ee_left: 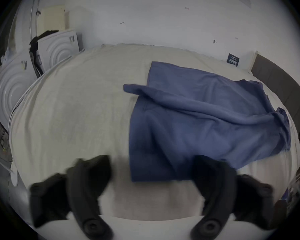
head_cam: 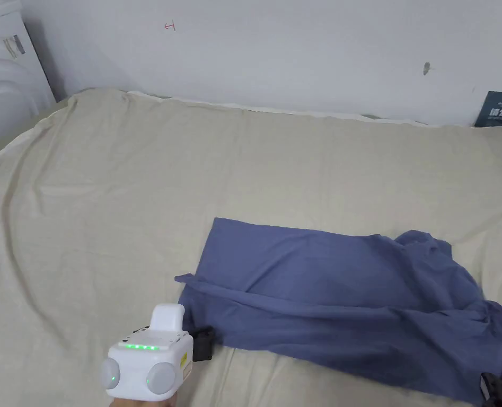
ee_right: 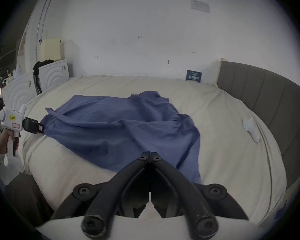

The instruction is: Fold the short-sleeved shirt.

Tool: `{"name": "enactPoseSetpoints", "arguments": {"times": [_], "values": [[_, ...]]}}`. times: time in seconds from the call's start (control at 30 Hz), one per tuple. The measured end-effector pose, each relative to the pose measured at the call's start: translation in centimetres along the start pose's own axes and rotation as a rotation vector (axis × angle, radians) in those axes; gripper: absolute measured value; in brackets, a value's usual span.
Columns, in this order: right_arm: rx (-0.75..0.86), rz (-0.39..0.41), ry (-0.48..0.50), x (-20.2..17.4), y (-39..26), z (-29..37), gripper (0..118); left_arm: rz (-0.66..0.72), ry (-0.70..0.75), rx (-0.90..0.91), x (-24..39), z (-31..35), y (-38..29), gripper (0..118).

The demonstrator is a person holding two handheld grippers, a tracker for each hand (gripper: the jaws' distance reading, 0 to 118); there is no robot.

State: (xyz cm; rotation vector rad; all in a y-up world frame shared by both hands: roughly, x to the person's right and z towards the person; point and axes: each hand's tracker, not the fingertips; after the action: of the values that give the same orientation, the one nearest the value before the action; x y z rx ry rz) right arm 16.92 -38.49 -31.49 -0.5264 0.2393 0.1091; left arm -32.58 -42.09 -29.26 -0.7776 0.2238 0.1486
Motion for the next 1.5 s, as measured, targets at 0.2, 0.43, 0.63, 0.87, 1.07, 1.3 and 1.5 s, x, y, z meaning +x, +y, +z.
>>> {"name": "enactPoseSetpoints", "arguments": {"times": [0.2, 0.43, 0.63, 0.87, 1.07, 1.3, 1.5], "values": [[-0.029, 0.045, -0.073, 1.9, -0.7, 0.3, 0, 0.006, -0.06, 0.062, 0.6, 2.8, 0.3, 8], [-0.166, -0.124, -0.079, 4.7, -1.9, -2.6, 113, 0.075, -0.146, 0.127, -1.3, 5.3, 1.9, 8], [-0.275, -0.145, -0.094, 5.4, -2.4, -6.0, 113, 0.047, -0.162, 0.119, -2.2, 5.2, 2.6, 8], [-0.232, -0.092, -0.042, 3.9, -1.9, -5.0, 9, 0.067, -0.179, 0.098, -2.8, 4.8, 2.0, 8], [-0.132, -0.048, -0.045, 3.2, 0.8, -0.7, 8, 0.087, -0.209, 0.106, -4.5, 6.6, 1.8, 8], [-0.116, -0.146, -0.069, 2.7, -0.7, 3.7, 8, 0.097, -0.23, 0.102, -7.2, 10.9, -0.3, 8], [-0.196, -0.176, -0.084, 1.2, -5.3, 5.2, 8, 0.152, -0.22, 0.035, -8.3, 11.9, -5.5, 8]]}}
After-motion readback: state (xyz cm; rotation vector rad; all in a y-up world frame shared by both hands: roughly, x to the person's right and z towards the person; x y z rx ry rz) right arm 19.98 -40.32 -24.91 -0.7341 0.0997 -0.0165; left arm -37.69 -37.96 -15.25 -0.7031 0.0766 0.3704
